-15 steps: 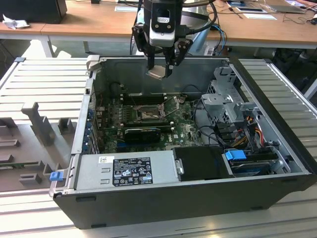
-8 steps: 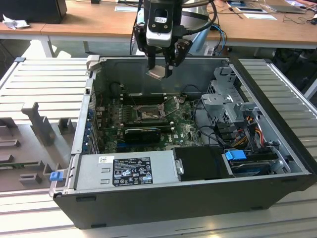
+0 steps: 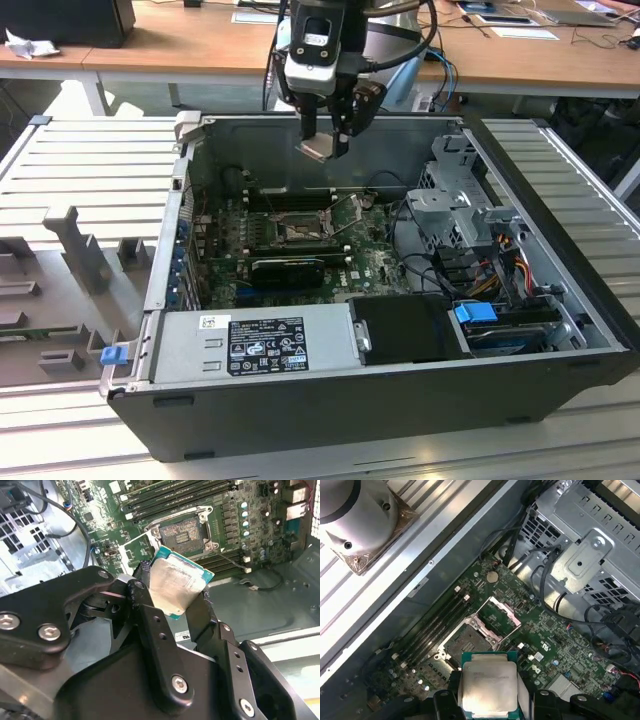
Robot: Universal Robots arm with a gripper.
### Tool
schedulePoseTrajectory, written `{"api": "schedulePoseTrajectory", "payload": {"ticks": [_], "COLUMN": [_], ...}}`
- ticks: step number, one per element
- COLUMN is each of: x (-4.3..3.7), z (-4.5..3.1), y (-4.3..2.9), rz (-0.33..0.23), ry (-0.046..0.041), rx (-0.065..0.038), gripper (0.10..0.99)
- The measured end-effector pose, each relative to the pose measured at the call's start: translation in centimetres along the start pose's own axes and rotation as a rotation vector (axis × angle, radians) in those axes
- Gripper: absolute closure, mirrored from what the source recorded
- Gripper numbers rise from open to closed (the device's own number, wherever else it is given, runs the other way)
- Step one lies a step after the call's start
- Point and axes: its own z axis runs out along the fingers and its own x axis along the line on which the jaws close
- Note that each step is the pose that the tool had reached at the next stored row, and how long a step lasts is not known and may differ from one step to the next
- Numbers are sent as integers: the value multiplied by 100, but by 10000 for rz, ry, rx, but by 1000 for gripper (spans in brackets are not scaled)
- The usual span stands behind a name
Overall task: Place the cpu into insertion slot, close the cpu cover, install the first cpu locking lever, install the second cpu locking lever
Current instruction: 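Place the cpu into insertion slot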
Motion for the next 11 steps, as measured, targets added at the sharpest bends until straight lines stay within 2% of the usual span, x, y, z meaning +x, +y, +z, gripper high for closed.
{"api": "schedulePoseTrajectory", "payload": {"ticks": [5,11], "x": [0,0], "z": [4,8], "y": [-1,-1], "rz": [1028,1929], "ry": [-92,-173], "rx": [-20,-37], "gripper": [557,557]}}
